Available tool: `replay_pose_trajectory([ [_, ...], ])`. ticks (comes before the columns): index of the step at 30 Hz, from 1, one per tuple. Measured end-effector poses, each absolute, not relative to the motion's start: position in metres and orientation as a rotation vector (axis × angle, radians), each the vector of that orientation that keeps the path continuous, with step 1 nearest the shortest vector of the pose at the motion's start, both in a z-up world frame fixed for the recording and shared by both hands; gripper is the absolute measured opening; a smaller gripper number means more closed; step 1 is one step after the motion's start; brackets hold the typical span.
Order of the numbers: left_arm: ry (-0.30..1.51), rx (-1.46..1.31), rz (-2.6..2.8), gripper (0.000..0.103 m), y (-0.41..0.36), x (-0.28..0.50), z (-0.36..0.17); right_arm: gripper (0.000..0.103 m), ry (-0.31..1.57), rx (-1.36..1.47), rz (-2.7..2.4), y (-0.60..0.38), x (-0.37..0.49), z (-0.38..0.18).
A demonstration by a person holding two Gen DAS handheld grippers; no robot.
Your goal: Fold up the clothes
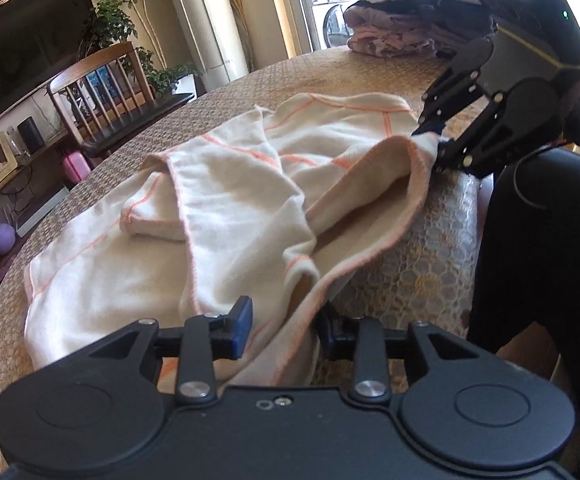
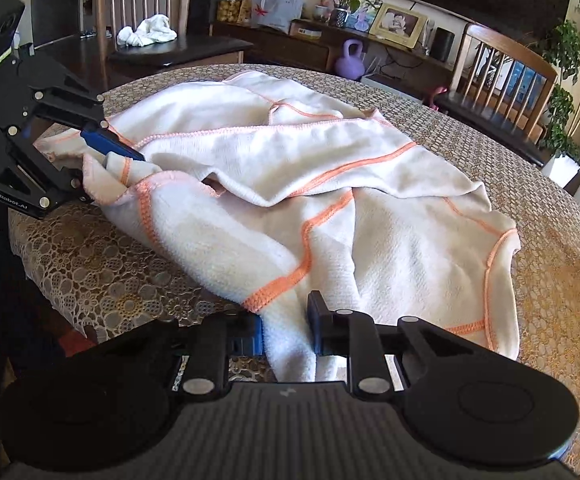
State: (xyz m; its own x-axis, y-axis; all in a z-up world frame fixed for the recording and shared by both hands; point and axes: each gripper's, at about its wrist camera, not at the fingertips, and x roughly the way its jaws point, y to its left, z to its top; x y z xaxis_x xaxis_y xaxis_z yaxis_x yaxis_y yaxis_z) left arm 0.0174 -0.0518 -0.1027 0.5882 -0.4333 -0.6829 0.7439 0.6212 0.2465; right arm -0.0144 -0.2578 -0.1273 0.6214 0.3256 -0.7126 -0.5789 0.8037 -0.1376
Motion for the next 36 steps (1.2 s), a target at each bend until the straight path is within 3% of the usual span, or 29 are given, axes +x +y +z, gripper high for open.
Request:
replay_pose_trajectory([
  [16,0.674,0.589,-0.634,0.103,0.012,0.003,-0.103,0.021,0.755,-0.344,0.551,-0.264,-0.010,-0.125],
  [33,0.677,0.523,-0.554,0.103,0.025,-0.010,-0.100,0.021,0.738,-0.415,0.526,-0.255,-0.015,-0.131],
  [36,0.663,0.515,-0.534,0.103,0.025,-0.018,-0.096,0.010,0.719,-0.426,0.523,-0.252,-0.020,-0.128],
])
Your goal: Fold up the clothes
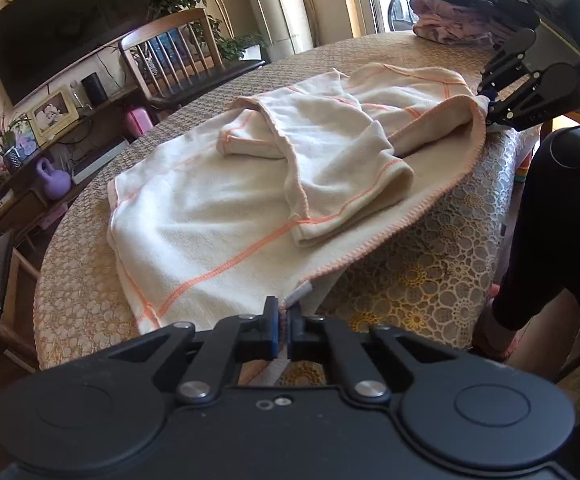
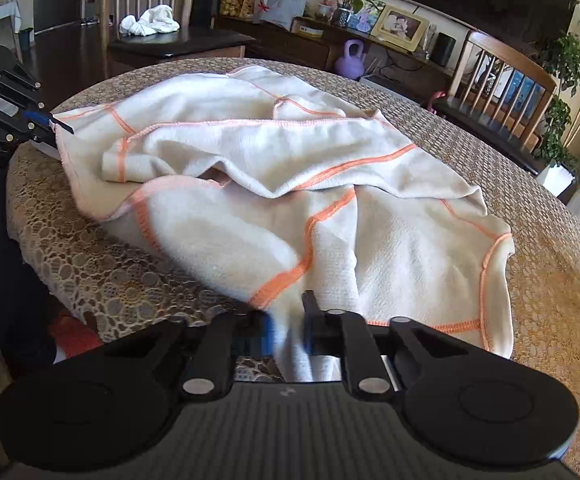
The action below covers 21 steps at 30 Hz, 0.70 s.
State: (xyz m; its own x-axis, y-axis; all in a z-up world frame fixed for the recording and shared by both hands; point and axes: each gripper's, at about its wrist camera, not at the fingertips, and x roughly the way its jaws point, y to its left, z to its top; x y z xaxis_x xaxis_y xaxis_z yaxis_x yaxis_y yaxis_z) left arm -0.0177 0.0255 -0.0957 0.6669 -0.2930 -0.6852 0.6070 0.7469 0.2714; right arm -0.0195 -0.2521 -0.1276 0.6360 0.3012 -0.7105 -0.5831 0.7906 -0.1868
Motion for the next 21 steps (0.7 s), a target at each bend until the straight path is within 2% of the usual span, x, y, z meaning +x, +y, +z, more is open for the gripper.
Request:
replay_pose_trajectory([
  [3,0.665,0.500,-0.522,0.099,0.028,-0.030,-0.095,0.009,0.706,-0.461,0.558,-0.250,-0.030,-0.125],
  [7,0.676,0.488,-0.516,0.103,0.034,-0.049,-0.094,0.009,0.718,-0.492,0.597,-0.254,-0.044,-0.123],
  [11,0.639,0.526,-0.502,0.103,0.034,-0.063,-0.085,0.009,0.715,-0.474,0.614,-0.261,-0.054,-0.111],
  [21,0.484,0.586,-0.422,0.103,0.020,0.003,-0.040,0.010,0.651,-0.492,0.589,-0.260,-0.001,-0.065],
])
